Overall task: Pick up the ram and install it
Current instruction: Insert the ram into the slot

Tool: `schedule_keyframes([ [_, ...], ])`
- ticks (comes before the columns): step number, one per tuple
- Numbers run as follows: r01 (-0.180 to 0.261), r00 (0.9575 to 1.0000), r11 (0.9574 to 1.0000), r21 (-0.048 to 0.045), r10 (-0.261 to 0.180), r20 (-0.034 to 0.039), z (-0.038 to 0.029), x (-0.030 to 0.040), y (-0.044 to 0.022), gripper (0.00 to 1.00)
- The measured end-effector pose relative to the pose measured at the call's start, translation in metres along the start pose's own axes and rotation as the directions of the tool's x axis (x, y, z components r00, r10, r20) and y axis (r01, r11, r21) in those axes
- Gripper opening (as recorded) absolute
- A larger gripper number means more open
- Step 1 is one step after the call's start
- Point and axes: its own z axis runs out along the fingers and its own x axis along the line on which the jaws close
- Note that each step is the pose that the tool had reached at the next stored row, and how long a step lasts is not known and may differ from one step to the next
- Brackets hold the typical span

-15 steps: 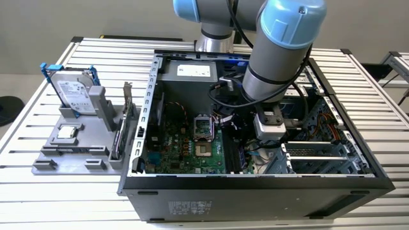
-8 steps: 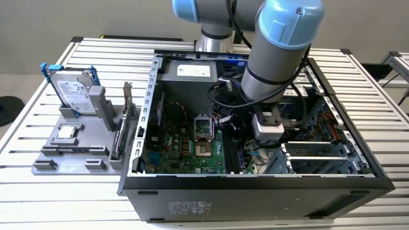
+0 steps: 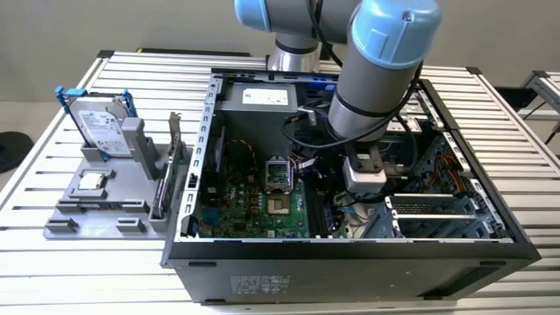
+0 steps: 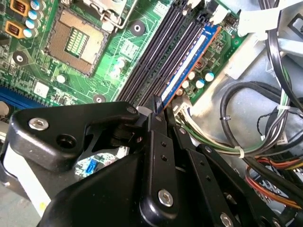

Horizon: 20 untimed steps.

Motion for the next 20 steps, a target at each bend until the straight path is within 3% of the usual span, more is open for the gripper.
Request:
schedule_keyframes([
  [20, -0.001, 1.0000, 1.0000, -0.0002, 0.001, 0.0001, 0.0079, 0.0005, 0.0000, 0.00],
])
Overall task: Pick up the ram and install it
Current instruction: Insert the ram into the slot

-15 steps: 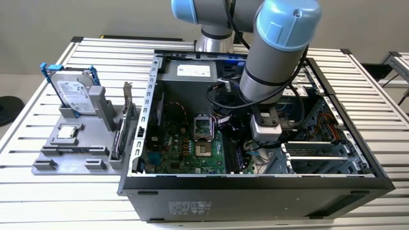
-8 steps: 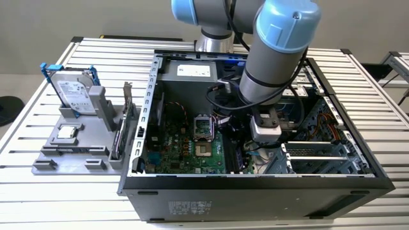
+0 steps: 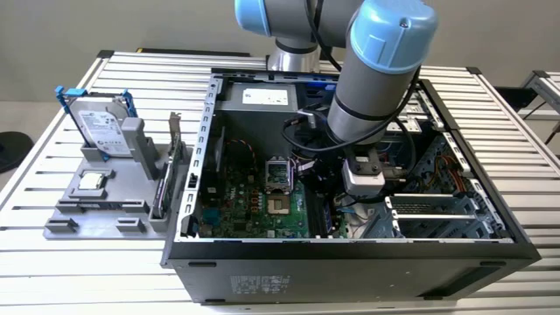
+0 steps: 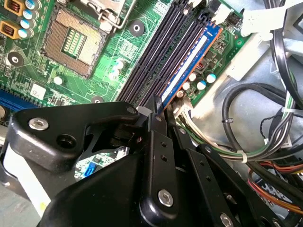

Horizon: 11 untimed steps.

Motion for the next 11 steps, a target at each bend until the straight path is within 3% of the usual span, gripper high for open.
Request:
schedule_keyframes([
  [11, 0.000, 1.0000, 1.0000, 0.0004, 0.000, 0.0000, 0.0005, 0.0000, -0.0001, 0.00],
])
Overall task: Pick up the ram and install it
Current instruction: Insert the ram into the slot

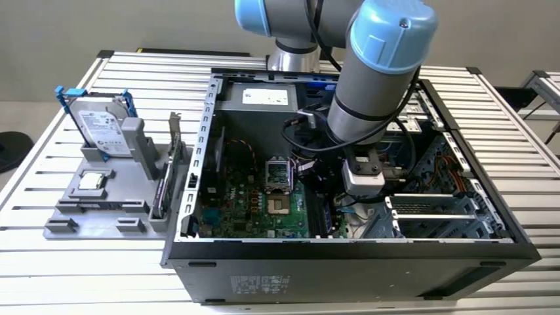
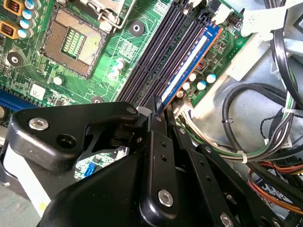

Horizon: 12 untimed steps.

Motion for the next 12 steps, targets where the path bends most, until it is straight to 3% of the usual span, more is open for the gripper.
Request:
schedule_keyframes([
  [12, 0.000, 1.0000, 1.0000, 0.0000, 0.000, 0.0000, 0.0004, 0.0000, 0.0000, 0.00],
])
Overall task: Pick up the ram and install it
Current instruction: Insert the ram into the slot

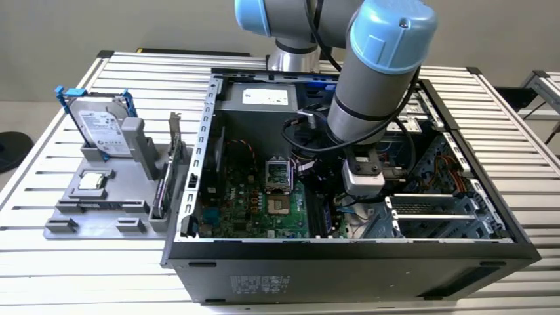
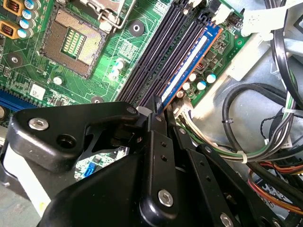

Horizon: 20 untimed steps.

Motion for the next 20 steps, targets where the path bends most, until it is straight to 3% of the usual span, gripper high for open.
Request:
schedule_keyframes([
  [20, -0.001, 1.0000, 1.0000, 0.0001, 0.001, 0.0059, -0.0001, 0.0023, 0.0000, 0.00],
])
